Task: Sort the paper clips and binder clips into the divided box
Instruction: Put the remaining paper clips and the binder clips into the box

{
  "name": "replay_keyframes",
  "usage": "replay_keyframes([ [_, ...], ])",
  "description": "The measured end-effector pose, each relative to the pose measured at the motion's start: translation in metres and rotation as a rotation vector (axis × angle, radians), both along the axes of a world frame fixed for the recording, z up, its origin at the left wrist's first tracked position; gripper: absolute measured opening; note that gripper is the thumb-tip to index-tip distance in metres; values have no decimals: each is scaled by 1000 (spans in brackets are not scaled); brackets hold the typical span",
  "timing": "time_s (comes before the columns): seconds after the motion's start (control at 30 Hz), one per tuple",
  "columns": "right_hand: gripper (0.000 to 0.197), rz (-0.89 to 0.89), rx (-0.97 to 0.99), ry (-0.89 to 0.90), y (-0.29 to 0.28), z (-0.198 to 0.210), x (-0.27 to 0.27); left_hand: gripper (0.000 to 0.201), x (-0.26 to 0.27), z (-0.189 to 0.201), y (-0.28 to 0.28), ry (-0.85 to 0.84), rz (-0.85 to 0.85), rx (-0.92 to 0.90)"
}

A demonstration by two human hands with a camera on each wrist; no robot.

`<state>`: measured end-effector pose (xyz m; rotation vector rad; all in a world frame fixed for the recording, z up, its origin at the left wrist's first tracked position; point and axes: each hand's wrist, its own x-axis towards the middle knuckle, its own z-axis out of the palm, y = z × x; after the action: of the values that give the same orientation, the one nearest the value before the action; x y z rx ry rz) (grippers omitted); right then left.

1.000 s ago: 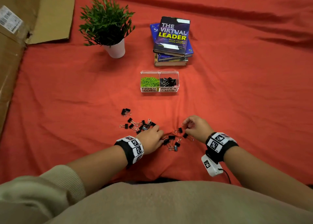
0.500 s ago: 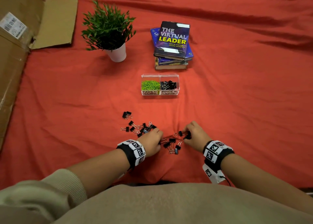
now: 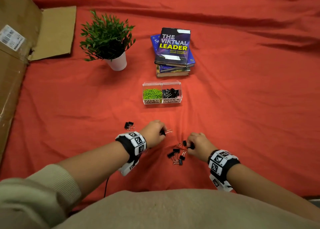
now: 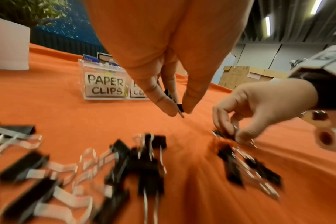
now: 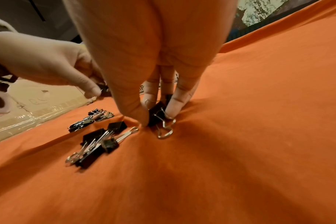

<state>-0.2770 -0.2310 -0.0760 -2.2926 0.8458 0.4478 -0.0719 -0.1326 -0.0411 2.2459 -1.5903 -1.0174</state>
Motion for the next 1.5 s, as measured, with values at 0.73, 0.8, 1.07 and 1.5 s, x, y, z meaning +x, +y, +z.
replay_keyframes([
  [0.73, 23, -493, 99, -471, -123, 56, 151, 25, 44, 12, -100, -159, 100, -226],
  [0.8, 17, -417, 14, -417, -121, 51, 161, 21, 36, 9, -74, -137, 65, -236],
  [1.07, 15, -116, -205, -353, -99, 45, 148, 22, -23, -11, 12, 34, -428, 1],
  [1.5, 13, 168, 53, -18, -6, 14, 31, 31, -38, -23, 30, -53, -442, 26],
])
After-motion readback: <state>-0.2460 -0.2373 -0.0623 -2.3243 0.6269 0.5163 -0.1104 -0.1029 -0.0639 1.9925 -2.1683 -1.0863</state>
